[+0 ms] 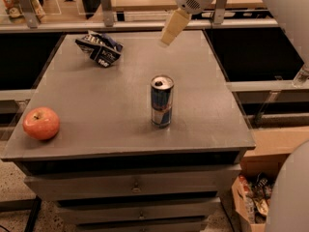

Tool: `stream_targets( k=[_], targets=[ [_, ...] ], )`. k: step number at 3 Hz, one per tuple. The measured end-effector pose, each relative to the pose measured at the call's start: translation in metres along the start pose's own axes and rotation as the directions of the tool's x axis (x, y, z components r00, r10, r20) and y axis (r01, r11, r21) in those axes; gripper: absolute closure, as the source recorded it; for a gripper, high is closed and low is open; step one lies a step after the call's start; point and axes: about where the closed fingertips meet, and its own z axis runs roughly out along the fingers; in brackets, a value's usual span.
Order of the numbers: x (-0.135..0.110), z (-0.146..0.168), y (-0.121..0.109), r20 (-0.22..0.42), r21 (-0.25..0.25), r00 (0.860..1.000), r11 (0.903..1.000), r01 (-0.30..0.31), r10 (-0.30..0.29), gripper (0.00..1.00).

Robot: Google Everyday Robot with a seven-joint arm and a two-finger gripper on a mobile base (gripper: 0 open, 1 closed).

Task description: Move blue chip bag near redbull can

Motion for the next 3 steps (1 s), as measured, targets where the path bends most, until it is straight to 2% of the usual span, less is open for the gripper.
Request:
stream_targets(
  k=[1,2,3],
  targets=[
    [0.0,0.001,0.0,0.0,-0.001,1.0,1.0,0.0,0.0,0.0],
    [-0.007,0.026,0.0,0.022,0.0,1.0,1.0,0.001,-0.001,0.0],
    [-0.021,0.059,-0.006,0.105,0.006,0.994,0.9999,-0.015,0.014,0.0]
  ],
)
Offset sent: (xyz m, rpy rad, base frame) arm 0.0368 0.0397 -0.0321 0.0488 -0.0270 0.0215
